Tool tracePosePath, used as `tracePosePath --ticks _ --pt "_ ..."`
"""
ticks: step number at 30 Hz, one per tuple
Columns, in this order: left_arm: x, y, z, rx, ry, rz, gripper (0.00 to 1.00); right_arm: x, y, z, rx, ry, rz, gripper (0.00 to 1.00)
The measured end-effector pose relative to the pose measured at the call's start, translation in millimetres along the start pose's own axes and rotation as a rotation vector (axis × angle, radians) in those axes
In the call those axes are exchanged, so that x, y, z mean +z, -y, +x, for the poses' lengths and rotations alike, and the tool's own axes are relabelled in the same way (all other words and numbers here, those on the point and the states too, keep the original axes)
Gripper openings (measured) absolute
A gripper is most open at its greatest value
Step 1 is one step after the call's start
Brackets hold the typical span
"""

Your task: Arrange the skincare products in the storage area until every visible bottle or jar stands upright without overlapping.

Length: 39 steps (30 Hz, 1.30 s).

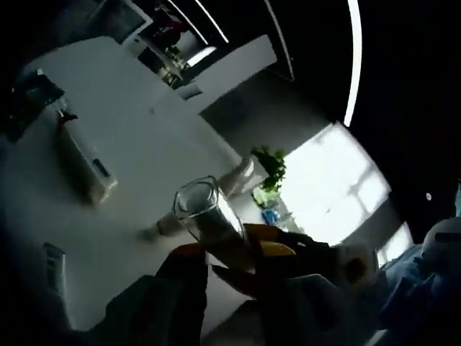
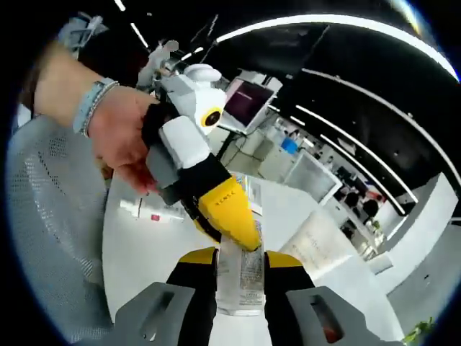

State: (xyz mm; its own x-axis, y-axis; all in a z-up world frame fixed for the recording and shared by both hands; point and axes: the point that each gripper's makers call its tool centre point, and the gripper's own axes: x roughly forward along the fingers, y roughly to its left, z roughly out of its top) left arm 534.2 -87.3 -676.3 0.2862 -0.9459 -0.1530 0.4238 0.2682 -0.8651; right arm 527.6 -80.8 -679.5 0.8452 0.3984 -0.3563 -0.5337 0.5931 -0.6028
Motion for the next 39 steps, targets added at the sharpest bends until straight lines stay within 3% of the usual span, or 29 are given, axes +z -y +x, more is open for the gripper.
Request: tracePosePath --ticks 5,8,13,15,17,18,19,20,21,22,24,26,28,29,32,36,38,39 --pt "-1.2 2.5 -4 -0.011 -0.012 0.01 0.19 1.6 -2 0 0.01 0.012 0.01 0.18" --pt "-2.2 3.0 -5 -0.001 -0.03 0.034 0.16 -2.4 -7 -1 0.093 0.017 0.173 0.18" --pt "-7.9 -4.3 -5 0.08 -0.091 0.192 0.15 -7.8 -16 -2 0.205 0.03 0.253 0.17" --pt "-11.2 -5.6 -6 0.091 -0.121 0.226 0.15 -9.3 -21 -3 0.283 0.043 0.346 0.16" --pt "-13.9 -0.8 -8 0.062 -0.161 0.275 0.15 -5.5 -24 -7 0.395 0.079 0.531 0.17" --pt "-14.2 13.6 -8 -0.012 -0.162 0.261 0.15 -5.8 -27 -12 0.496 0.072 0.673 0.17" --pt "-14.9 17.5 -10 -0.034 -0.168 0.269 0.15 -2.1 -27 -15 0.557 0.101 0.763 0.18" --pt "-16.8 26.3 -11 -0.081 -0.176 0.276 0.15 4.4 -26 -23 0.659 0.137 0.908 0.19" --pt "-18.5 33.5 -13 -0.119 -0.184 0.283 0.15 8.4 -26 -30 0.737 0.16 0.99 0.2" --pt "-21.8 46.7 -15 -0.193 -0.196 0.292 0.15 18.4 -26 -44 0.87 0.219 1.095 0.2" --pt "-22.7 63.6 -17 -0.287 -0.189 0.294 0.15 32.3 -26 -63 1.045 0.265 1.226 0.2" --pt "-26.7 79.2 -20 -0.376 -0.2 0.303 0.15 43.2 -30 -75 1.14 0.293 1.235 0.18" --pt "-28.2 80.6 -22 -0.384 -0.206 0.319 0.15 46.1 -36 -76 1.139 0.28 1.185 0.17" --pt "-29.2 78.9 -22 -0.375 -0.212 0.323 0.15 44.7 -39 -74 1.101 0.289 1.117 0.17" --pt "-23.0 62.7 -16 -0.284 -0.178 0.33 0.16 31.2 -40 -55 0.933 0.245 1.012 0.17" --pt "-14.8 30.2 -4 -0.108 -0.131 0.249 0.21 7.5 -31 -27 0.69 0.14 0.932 0.17" --pt "-13.2 21.9 -2 -0.065 -0.124 0.245 0.21 -3.4 -27 -18 0.581 0.092 0.853 0.17" --pt "-13.2 22.6 -1 -0.067 -0.119 0.246 0.22 -4.5 -27 -18 0.564 0.076 0.828 0.17"
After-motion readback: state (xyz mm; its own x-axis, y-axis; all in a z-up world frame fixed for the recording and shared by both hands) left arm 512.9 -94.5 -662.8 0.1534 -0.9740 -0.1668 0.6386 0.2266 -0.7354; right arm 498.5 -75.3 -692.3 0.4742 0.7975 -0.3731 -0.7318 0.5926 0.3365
